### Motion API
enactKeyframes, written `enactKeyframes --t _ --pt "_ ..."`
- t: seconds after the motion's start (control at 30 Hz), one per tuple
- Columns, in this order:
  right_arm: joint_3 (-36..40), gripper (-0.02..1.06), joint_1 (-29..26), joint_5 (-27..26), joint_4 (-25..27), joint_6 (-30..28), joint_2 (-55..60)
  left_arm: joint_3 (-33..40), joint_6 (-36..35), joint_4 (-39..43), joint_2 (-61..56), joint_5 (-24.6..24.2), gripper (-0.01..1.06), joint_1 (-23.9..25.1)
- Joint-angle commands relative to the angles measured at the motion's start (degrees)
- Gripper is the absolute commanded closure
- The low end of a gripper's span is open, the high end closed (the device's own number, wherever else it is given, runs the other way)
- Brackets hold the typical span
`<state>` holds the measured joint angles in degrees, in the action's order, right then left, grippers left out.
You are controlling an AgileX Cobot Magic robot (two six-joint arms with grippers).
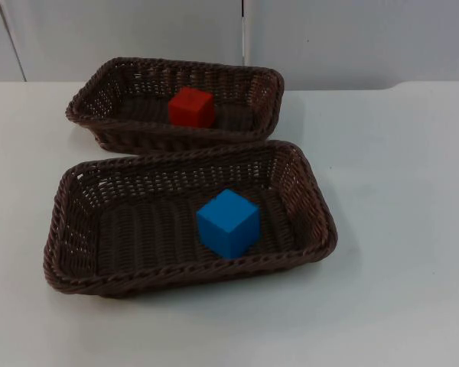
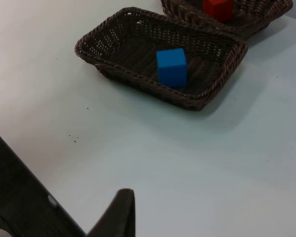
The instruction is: Pick up one cube with the left hand and place it into the upper basket. Pick up one cube with the right hand and place it into the lower basket.
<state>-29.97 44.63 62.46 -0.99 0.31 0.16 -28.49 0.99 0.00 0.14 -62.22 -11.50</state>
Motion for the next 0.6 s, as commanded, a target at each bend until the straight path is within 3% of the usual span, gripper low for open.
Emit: enactKeyframes --t 0.0,0.27,0.57 --pt "0.4 -0.01 -0.1 -0.7 -0.1 0.2 -0.2 0.2 -0.2 0.4 -0.1 0.6 0.00 1.1" --pt "0.4 -0.01 -0.1 -0.7 -0.1 0.2 -0.2 0.2 -0.2 0.4 -0.1 0.6 0.00 5.9" --pt "0.4 -0.01 -0.1 -0.7 -0.1 0.2 -0.2 0.2 -0.2 0.6 -0.1 0.6 0.00 8.2"
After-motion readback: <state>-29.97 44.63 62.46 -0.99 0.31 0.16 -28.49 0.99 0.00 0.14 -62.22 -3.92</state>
